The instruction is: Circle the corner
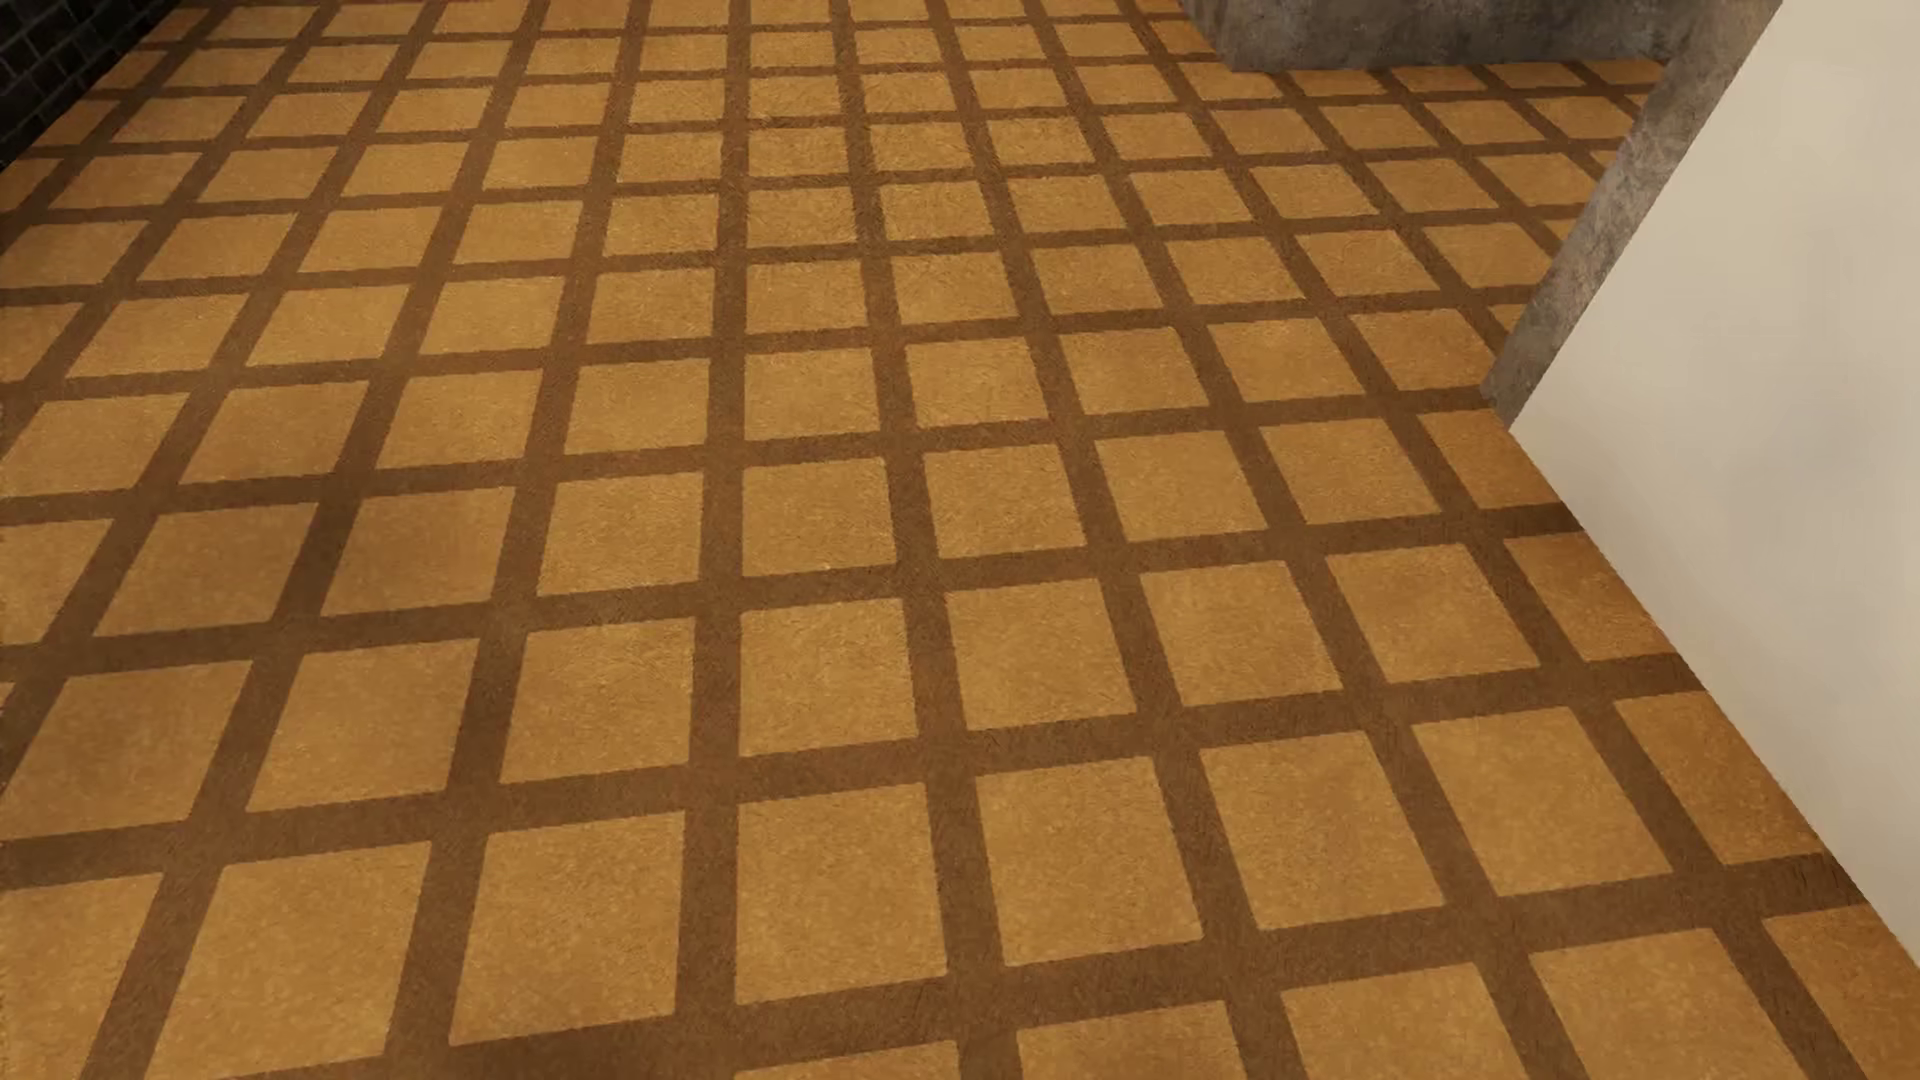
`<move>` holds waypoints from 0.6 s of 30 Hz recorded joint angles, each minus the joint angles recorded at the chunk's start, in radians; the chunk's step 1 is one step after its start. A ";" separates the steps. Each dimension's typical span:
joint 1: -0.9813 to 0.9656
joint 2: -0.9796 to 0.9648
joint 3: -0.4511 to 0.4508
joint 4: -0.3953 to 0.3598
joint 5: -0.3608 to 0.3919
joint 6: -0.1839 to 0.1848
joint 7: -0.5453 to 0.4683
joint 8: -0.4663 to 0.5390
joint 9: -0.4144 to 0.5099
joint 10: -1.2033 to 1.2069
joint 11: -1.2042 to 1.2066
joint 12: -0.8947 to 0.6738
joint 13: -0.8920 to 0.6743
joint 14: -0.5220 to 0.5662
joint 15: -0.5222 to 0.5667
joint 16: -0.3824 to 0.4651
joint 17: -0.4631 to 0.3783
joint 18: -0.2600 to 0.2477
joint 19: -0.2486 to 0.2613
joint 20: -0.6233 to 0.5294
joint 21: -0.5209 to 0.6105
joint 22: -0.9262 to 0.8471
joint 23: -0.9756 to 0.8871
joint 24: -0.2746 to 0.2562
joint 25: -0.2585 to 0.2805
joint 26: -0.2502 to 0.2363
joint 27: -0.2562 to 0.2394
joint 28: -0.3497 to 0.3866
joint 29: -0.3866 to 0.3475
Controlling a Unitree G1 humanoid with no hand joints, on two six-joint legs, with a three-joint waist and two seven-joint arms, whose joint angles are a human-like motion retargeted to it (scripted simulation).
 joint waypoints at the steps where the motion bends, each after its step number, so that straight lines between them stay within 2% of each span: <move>1: -0.027 -0.025 -0.026 0.004 0.010 0.001 0.000 0.000 -0.004 0.023 0.014 0.006 -0.008 -0.024 0.016 0.003 0.003 0.000 0.000 0.067 0.005 0.013 0.002 0.000 0.000 0.000 0.000 0.000 0.000; 2: 0.012 -0.016 0.031 0.006 0.025 0.015 0.000 0.000 -0.018 -0.065 0.026 0.038 0.013 -0.075 0.009 -0.002 -0.001 0.000 0.000 0.096 0.002 0.009 -0.008 0.000 0.000 0.000 0.000 0.000 0.000; 3: -0.041 -0.022 -0.005 -0.002 0.018 0.003 0.000 0.000 -0.002 0.266 0.036 0.034 0.000 -0.201 0.021 0.005 -0.005 0.000 0.000 0.074 0.005 0.005 -0.017 0.000 0.000 0.000 0.000 0.000 0.000; 4: -0.087 -0.015 -0.002 0.001 0.023 0.004 0.000 0.000 0.008 0.334 0.053 0.045 -0.002 -0.226 0.012 0.005 -0.008 0.000 0.000 0.080 0.010 0.006 -0.033 0.000 0.000 0.000 0.000 0.000 0.000; 5: -0.156 0.015 0.011 0.013 0.034 0.013 0.000 0.000 0.023 0.455 0.037 0.055 0.000 -0.217 -0.042 0.007 -0.013 0.000 0.000 0.075 -0.017 -0.004 -0.061 0.000 0.000 0.000 0.000 0.000 0.000; 6: -0.199 0.062 0.014 0.028 0.046 0.027 0.000 0.000 0.057 0.574 0.044 0.065 -0.018 -0.190 -0.067 -0.007 -0.028 0.000 0.000 0.096 0.025 0.021 -0.064 0.000 0.000 0.000 0.000 0.000 0.000; 7: -0.269 0.088 0.037 0.028 0.032 0.025 0.000 0.000 0.076 0.688 0.043 0.067 -0.038 -0.178 -0.084 -0.014 -0.038 0.000 0.000 0.084 0.035 0.021 -0.071 0.000 0.000 0.000 0.000 0.000 0.000; 9: -0.387 0.117 0.137 0.031 0.005 0.000 0.000 0.000 0.055 0.689 0.014 0.102 -0.070 -0.168 -0.142 -0.008 -0.025 0.000 0.000 0.079 0.017 0.017 -0.060 0.000 0.000 0.000 0.000 0.000 0.000; 10: -0.410 0.180 0.158 0.038 0.002 0.002 0.000 0.000 0.067 0.618 -0.019 0.124 -0.078 -0.151 -0.174 -0.004 -0.026 0.000 0.000 0.067 0.014 0.021 -0.078 0.000 0.000 0.000 0.000 0.000 0.000; 14: -0.583 0.335 0.224 0.054 -0.023 -0.005 0.000 0.000 0.073 0.417 -0.066 0.147 -0.134 0.035 -0.341 0.000 -0.034 0.000 0.000 0.089 -0.031 0.091 -0.117 0.000 0.000 0.000 0.000 0.000 0.000; 16: -0.625 0.395 0.260 0.062 -0.037 -0.005 0.000 0.000 0.081 0.392 -0.065 0.152 -0.152 0.025 -0.355 0.001 -0.038 0.000 0.000 0.099 -0.032 0.108 -0.107 0.000 0.000 0.000 0.000 0.000 0.000; 17: -0.639 0.425 0.282 0.062 -0.051 -0.008 0.000 0.000 0.080 0.440 -0.067 0.159 -0.145 0.033 -0.335 0.004 -0.030 0.000 0.000 0.096 -0.039 0.107 -0.089 0.000 0.000 0.000 0.000 0.000 0.000; 18: -0.661 0.435 0.309 0.058 -0.071 -0.021 0.000 0.000 0.078 0.526 -0.041 0.156 -0.142 0.031 -0.290 0.013 -0.035 0.000 0.000 0.084 0.005 0.108 -0.073 0.000 0.000 0.000 0.000 0.000 0.000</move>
